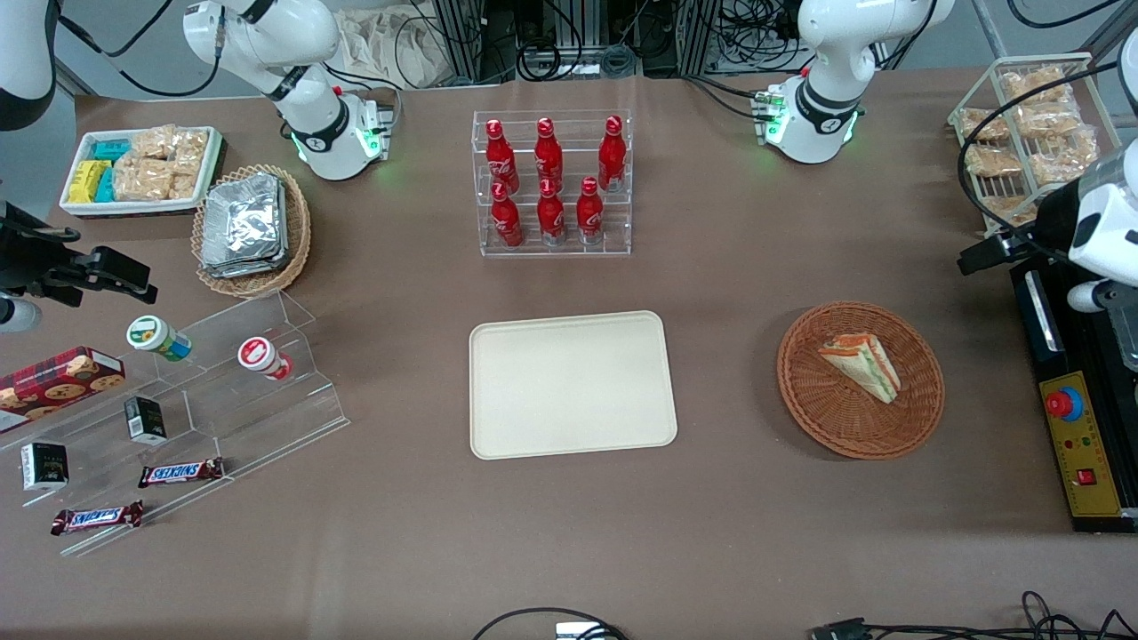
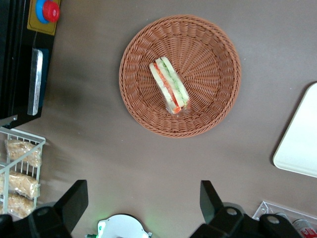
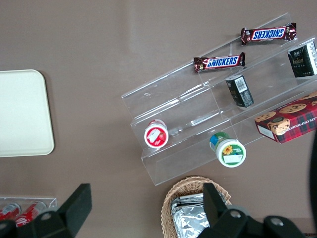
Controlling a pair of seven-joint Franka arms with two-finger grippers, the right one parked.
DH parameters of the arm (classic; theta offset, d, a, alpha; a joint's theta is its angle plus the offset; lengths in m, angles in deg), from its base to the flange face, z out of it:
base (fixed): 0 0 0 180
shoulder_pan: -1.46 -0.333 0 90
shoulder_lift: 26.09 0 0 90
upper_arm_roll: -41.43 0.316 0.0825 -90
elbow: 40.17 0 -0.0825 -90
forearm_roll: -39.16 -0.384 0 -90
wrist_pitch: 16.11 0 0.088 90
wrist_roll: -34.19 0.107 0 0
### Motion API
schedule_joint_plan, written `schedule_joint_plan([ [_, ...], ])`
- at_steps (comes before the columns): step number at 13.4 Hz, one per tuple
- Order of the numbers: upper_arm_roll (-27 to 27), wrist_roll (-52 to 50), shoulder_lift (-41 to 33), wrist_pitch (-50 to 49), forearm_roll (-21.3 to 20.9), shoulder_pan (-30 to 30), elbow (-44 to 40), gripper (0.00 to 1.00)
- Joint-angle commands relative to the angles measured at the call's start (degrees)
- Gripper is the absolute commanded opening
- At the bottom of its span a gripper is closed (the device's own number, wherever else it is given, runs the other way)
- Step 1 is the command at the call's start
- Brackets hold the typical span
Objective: Place sandwich from basket to tray
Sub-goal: 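Move the left gripper over the wrapped sandwich in the wicker basket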
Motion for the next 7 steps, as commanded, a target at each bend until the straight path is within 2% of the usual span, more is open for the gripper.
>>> schedule_joint_plan([
  [1,1.08,-2.35,3.85,1.25,0.38,-0.63,0.09,0.99],
  [4,2.93,-4.64,7.19,4.84,2.66,-0.63,3.24,0.99],
  [7,4.26,-7.96,8.68,14.32,3.11,-0.63,11.23,0.99],
])
